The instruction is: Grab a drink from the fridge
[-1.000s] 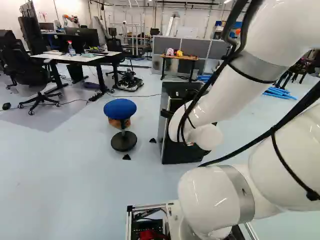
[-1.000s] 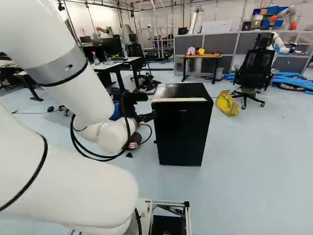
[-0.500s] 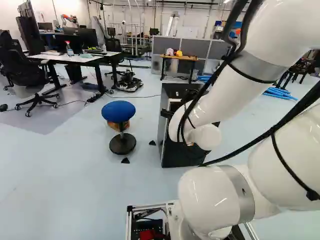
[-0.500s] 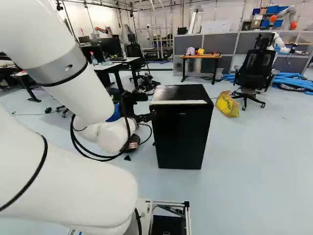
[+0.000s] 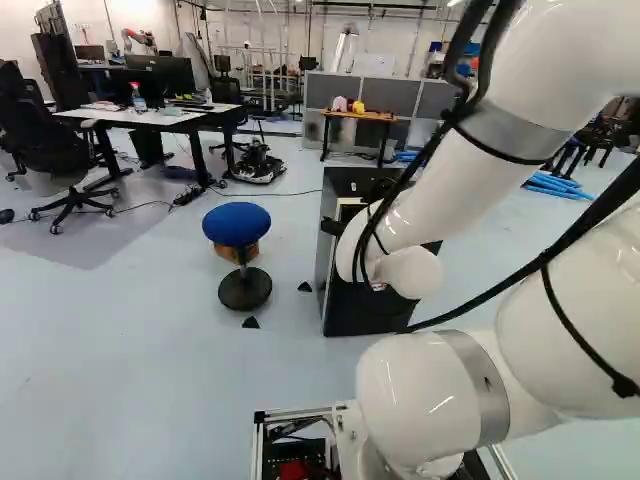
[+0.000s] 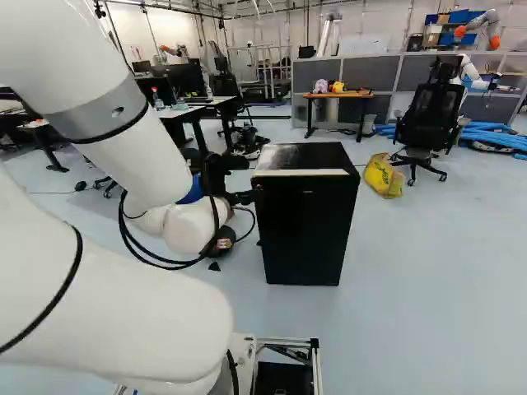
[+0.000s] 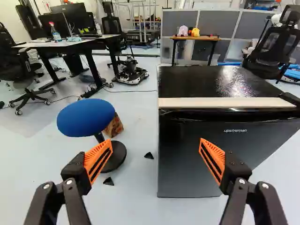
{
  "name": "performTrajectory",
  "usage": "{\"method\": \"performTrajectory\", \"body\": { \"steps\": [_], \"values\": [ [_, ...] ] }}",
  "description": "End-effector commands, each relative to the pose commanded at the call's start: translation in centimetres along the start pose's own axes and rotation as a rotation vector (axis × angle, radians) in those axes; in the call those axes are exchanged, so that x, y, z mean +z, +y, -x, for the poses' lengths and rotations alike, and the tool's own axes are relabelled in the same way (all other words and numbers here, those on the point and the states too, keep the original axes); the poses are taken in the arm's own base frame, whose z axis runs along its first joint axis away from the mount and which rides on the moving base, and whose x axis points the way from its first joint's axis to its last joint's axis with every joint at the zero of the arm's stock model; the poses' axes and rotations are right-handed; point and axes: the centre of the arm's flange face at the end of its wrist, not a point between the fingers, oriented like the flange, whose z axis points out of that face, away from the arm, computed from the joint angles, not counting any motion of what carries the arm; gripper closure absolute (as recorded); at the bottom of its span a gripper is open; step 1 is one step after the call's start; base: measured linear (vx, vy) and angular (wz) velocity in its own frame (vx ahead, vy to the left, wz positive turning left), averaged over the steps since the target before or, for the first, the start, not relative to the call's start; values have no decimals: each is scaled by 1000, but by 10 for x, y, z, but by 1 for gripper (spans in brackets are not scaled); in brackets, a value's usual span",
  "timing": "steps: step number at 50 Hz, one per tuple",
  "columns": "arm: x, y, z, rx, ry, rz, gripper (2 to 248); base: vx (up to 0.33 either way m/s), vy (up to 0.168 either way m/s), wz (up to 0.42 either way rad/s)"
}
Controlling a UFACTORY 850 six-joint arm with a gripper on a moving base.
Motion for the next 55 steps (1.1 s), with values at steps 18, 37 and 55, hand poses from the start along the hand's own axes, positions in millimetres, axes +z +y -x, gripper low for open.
{"method": "performTrajectory", "body": {
  "steps": [18,37,55],
  "values": [
    [27,-11,-10,53,-19,35,3,0,0,0],
    [61,-19,-8,139,-38,137,3,0,0,0],
    [77,-24,-2,195,0,244,3,0,0,0]
  ]
}}
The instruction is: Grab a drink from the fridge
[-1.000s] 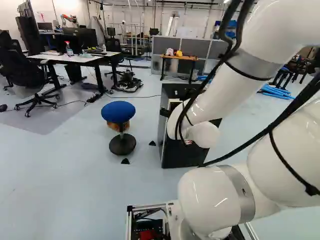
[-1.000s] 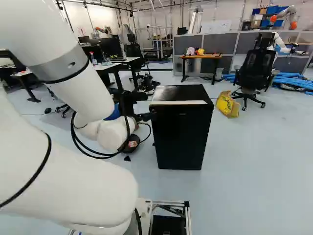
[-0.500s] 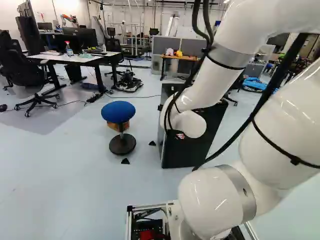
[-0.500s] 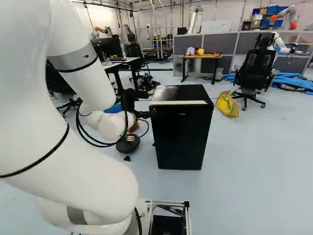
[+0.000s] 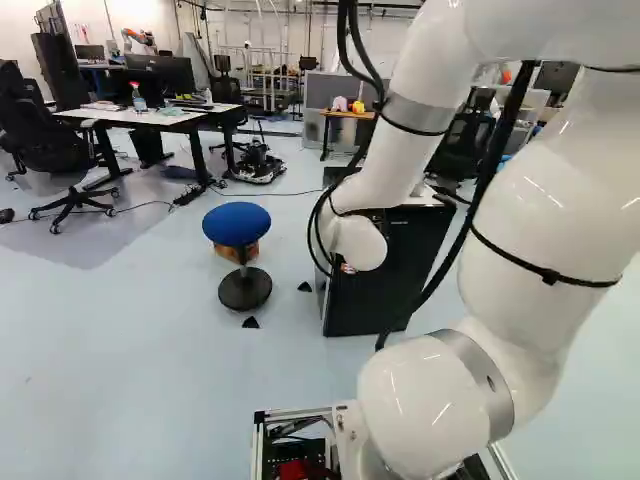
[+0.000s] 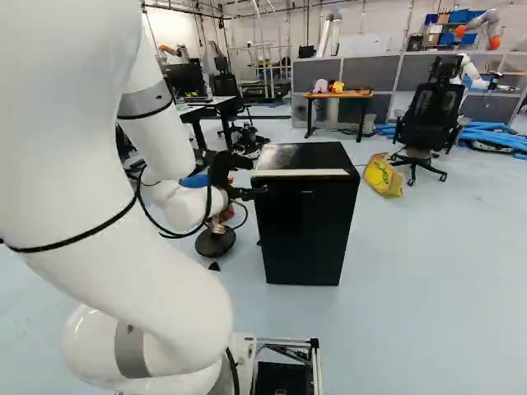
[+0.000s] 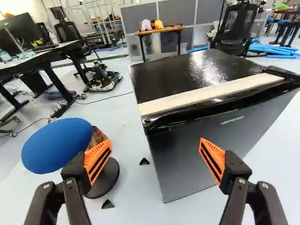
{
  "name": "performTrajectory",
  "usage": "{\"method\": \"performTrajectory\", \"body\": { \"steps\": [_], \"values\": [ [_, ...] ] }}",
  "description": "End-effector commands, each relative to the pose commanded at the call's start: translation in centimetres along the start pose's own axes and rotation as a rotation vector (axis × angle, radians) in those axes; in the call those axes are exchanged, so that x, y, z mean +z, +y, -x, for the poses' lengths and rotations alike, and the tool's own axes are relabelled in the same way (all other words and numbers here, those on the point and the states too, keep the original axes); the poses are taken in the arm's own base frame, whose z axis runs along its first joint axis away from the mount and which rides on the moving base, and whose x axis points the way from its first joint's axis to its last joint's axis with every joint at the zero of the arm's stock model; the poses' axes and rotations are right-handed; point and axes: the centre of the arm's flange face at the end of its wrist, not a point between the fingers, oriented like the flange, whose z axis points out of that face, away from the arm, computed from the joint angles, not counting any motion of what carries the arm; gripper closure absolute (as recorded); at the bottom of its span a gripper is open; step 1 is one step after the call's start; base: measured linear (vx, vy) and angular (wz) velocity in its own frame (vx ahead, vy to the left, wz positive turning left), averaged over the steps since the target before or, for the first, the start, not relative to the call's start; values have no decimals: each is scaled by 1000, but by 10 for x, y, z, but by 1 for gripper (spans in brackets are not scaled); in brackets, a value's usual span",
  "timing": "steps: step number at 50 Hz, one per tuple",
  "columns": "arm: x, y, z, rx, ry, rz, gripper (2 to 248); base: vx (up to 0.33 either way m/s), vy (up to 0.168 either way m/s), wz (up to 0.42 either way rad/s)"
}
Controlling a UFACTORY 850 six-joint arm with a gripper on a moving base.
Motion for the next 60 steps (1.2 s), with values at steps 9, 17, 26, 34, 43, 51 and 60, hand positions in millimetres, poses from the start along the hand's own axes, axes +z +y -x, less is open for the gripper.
{"method": "performTrajectory", "body": {
  "steps": [9,17,26,34,43,51,60],
  "values": [
    [4,-2,4,17,28,45,3,0,0,0],
    [7,-5,9,24,52,79,3,0,0,0],
    [11,-10,15,22,68,100,3,0,0,0],
    [15,-16,21,14,81,110,3,0,0,0],
    [21,-24,27,5,101,120,3,0,0,0],
    [29,-30,31,-1,127,136,3,0,0,0],
    [39,-36,35,-6,160,162,3,0,0,0]
  ]
}}
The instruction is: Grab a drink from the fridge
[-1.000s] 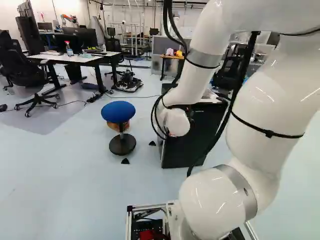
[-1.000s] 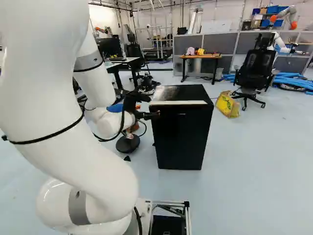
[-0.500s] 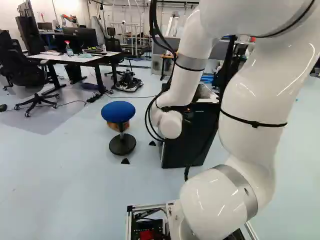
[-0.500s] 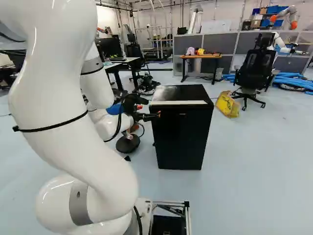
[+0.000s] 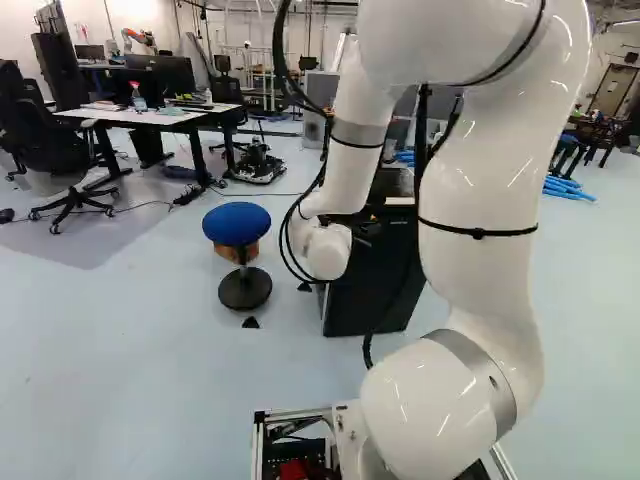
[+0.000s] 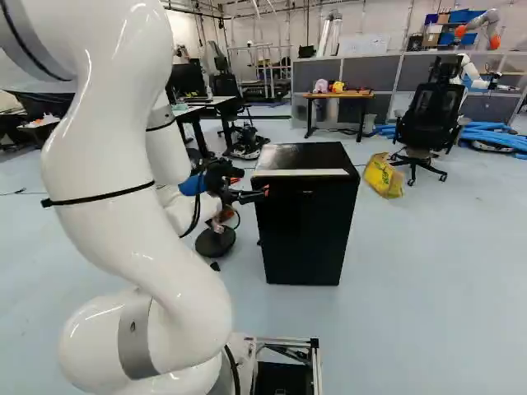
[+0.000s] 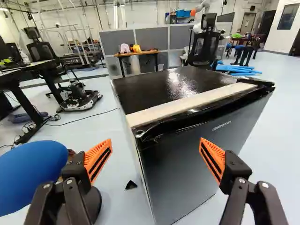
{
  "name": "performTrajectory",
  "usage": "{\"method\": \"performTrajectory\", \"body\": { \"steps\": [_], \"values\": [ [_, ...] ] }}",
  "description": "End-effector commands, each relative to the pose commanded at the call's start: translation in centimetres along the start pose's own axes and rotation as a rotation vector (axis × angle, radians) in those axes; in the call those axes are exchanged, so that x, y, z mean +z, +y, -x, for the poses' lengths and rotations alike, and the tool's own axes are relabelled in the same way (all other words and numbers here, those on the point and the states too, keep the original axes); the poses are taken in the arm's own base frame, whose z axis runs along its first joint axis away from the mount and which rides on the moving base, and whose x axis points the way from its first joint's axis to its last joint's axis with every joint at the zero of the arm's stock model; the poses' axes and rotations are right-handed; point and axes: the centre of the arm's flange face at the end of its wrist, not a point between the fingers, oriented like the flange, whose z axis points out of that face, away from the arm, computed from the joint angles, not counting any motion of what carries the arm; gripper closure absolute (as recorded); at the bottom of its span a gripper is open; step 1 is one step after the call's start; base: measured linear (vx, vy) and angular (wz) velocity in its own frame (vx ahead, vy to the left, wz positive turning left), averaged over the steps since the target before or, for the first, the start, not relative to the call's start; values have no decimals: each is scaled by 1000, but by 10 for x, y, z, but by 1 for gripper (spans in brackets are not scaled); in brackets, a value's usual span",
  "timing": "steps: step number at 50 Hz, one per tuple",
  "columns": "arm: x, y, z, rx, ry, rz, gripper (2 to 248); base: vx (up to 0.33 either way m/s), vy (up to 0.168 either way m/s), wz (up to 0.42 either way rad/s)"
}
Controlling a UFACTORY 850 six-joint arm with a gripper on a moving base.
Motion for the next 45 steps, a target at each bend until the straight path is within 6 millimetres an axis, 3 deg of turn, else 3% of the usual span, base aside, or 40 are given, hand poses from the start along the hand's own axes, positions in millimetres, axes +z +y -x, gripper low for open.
{"method": "performTrajectory", "body": {
  "steps": [45],
  "values": [
    [41,-18,39,0,17,177,3,0,0,0]
  ]
}}
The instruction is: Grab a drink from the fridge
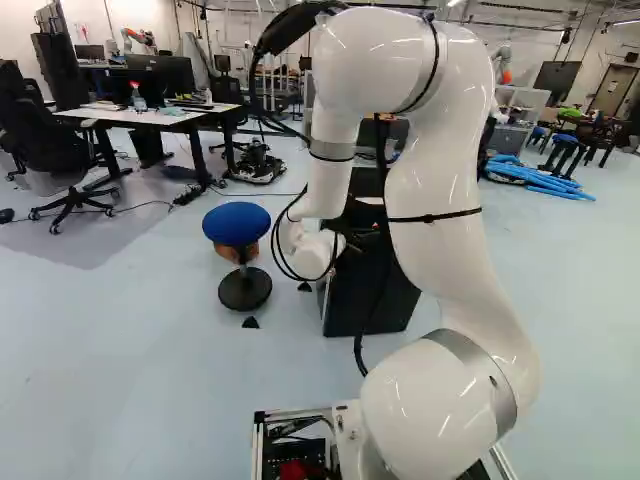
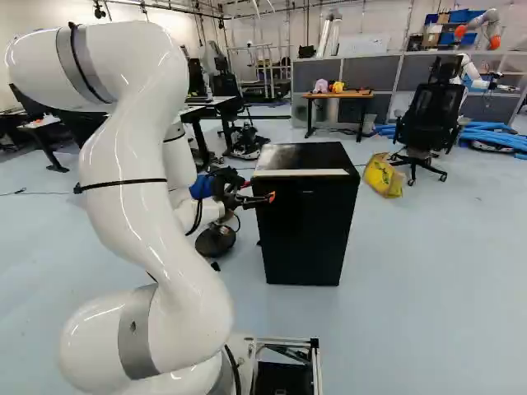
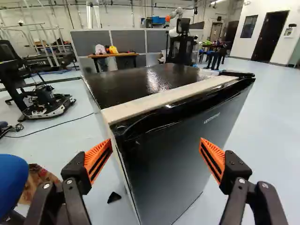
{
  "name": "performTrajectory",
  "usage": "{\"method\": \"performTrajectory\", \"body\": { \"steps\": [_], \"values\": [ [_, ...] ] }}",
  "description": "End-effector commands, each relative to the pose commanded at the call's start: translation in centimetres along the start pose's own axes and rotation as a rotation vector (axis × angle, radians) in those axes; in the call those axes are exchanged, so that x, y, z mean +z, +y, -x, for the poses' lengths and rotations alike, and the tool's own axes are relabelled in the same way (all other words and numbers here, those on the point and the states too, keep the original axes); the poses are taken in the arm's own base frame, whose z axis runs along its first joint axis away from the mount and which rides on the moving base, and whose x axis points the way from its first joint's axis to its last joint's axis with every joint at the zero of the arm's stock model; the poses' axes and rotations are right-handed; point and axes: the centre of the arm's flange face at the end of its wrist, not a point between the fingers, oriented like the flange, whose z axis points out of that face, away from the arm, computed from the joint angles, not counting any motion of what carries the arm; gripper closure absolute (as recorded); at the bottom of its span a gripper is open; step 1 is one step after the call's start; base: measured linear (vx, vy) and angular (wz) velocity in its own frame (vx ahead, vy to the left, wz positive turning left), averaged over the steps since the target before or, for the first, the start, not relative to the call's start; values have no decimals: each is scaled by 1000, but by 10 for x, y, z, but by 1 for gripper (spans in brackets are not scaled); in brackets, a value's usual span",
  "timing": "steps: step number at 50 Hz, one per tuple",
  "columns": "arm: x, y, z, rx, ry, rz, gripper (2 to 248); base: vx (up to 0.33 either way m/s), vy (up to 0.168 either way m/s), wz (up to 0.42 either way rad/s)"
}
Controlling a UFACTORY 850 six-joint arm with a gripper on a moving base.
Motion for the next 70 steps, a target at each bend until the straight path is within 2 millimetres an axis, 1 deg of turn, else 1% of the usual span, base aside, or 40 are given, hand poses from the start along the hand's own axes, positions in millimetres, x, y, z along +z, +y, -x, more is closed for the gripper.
{"method": "performTrajectory", "body": {
  "steps": [25,47,56,70],
  "values": [
    [11,-13,1,33,13,60,3,0,0,0],
    [9,-5,1,51,11,142,3,0,0,0],
    [-1,1,3,48,5,168,3,0,-2,-7],
    [-31,16,6,23,-11,186,3,0,-1,-3]
  ]
}}
